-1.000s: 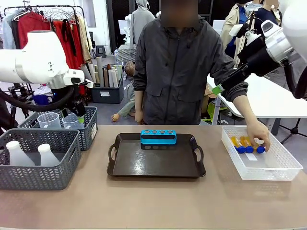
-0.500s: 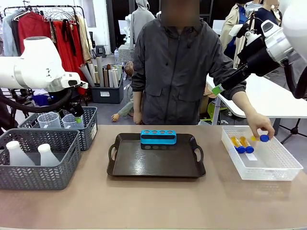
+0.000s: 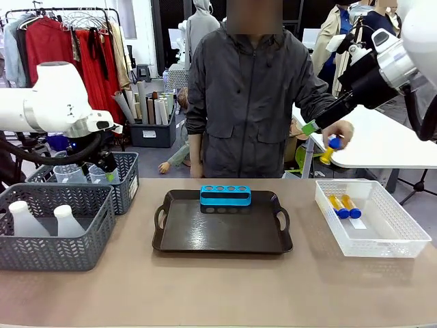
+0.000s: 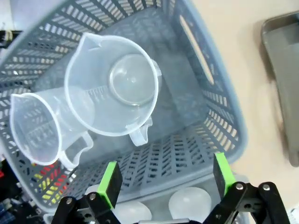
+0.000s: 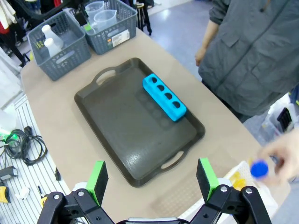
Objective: Prepare the laboratory tools.
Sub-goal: Pick up one Large Measuring Cup and place it on the Handle tray.
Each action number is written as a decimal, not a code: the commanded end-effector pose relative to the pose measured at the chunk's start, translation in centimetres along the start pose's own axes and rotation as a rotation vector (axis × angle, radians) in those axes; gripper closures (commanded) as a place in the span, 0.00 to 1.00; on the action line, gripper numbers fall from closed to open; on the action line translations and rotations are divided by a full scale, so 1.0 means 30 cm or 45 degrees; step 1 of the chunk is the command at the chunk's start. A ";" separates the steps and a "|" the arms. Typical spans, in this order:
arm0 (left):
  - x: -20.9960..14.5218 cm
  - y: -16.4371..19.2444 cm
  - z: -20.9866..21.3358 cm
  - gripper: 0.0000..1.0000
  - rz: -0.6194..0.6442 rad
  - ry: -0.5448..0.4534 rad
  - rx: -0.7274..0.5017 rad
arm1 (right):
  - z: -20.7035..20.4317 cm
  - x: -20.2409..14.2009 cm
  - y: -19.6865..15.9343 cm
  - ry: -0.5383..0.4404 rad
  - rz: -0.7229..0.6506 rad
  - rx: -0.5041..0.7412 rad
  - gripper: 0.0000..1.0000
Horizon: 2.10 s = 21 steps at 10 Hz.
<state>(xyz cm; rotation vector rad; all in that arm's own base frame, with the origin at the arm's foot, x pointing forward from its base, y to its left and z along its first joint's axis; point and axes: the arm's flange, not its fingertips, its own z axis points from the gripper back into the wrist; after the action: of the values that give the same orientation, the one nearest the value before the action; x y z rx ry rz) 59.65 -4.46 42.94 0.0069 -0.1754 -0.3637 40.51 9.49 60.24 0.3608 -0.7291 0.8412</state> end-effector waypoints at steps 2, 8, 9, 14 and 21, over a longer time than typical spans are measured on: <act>0.058 0.031 -0.073 0.00 0.028 -0.012 0.015 | -0.001 0.002 -0.001 -0.025 -0.008 0.023 0.00; 0.051 0.068 -0.153 0.75 0.084 -0.019 0.143 | -0.001 0.002 -0.001 -0.025 -0.008 0.023 0.00; 0.050 0.068 -0.154 0.95 0.085 -0.022 0.139 | -0.001 0.002 -0.001 -0.025 -0.008 0.023 0.00; 0.030 0.078 -0.119 1.00 0.050 -0.017 0.104 | -0.001 0.002 -0.001 -0.025 -0.008 0.023 0.00; 0.011 -0.024 0.332 1.00 -0.122 -0.173 0.140 | -0.001 0.002 -0.001 -0.025 -0.008 0.023 0.00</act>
<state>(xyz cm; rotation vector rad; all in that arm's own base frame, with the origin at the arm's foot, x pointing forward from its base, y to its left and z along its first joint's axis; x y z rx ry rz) 59.02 -4.89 51.35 0.0871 -0.3200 -0.4103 40.52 9.47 60.23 0.3606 -0.7286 0.8408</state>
